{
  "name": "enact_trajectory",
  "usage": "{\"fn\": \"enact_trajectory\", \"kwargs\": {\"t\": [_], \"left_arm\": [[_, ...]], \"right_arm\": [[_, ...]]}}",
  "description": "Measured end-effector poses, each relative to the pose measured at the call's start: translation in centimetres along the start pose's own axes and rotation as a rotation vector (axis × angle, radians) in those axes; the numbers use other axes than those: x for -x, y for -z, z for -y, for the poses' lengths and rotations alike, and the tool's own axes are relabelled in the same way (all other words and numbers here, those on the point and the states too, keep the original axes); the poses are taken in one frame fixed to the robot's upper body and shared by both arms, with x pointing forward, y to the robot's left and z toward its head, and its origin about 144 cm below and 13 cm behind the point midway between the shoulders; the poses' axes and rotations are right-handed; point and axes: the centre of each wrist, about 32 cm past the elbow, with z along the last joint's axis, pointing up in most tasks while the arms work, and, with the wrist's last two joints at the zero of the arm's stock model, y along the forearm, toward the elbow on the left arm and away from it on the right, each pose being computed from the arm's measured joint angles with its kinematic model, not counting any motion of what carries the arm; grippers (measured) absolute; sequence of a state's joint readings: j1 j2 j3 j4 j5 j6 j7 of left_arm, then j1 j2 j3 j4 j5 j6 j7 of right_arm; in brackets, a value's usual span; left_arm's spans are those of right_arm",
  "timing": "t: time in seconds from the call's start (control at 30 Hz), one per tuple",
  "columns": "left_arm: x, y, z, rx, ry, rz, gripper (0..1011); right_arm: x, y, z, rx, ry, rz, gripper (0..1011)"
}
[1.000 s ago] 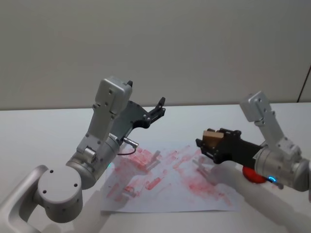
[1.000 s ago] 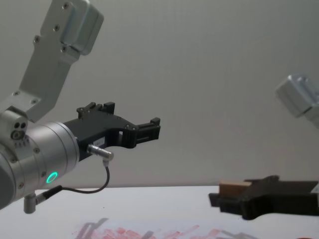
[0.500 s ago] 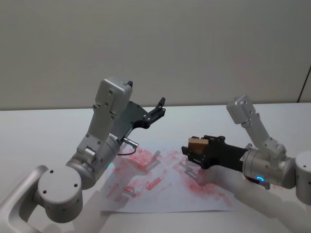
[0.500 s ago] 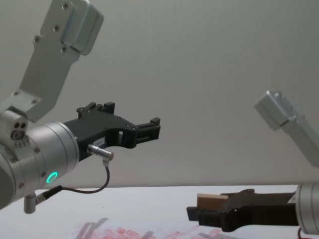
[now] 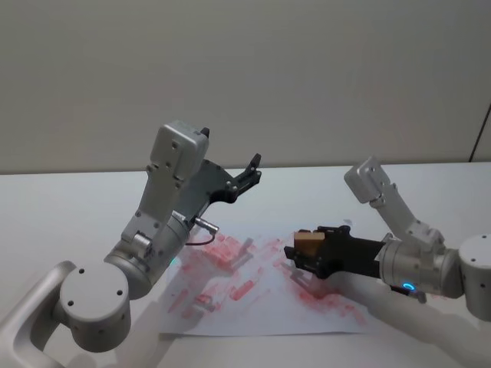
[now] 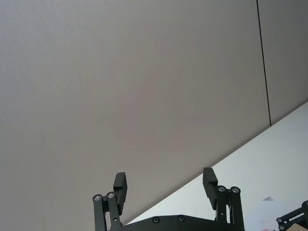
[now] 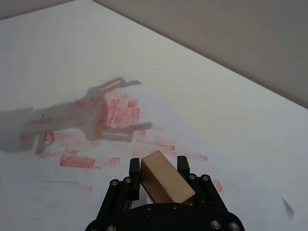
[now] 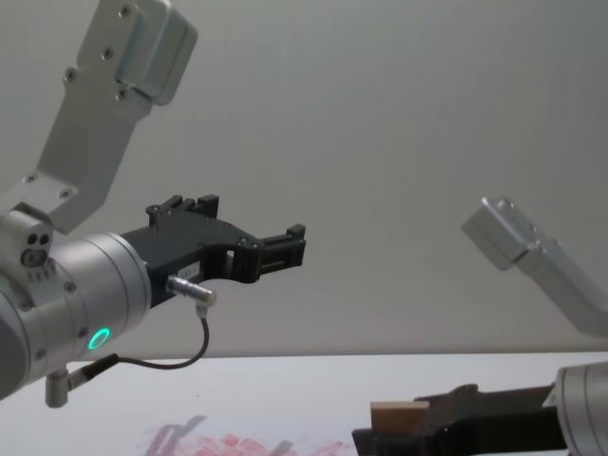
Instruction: Use the one hand to pick up the stamp and affix it onto the A4 paper.
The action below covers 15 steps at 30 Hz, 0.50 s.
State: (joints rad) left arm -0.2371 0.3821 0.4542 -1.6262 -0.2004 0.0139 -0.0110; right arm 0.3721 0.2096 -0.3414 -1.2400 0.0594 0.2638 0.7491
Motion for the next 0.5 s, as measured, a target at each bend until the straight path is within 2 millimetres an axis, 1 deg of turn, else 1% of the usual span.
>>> {"fn": "enact_trajectory", "kwargs": {"t": [0.5], "left_arm": [[0.00,0.00,0.00,0.000,0.000,0.000,1001]], "right_arm": [[-0.22,0.23,-0.07,0.048,-0.024,-0.014,450]]}}
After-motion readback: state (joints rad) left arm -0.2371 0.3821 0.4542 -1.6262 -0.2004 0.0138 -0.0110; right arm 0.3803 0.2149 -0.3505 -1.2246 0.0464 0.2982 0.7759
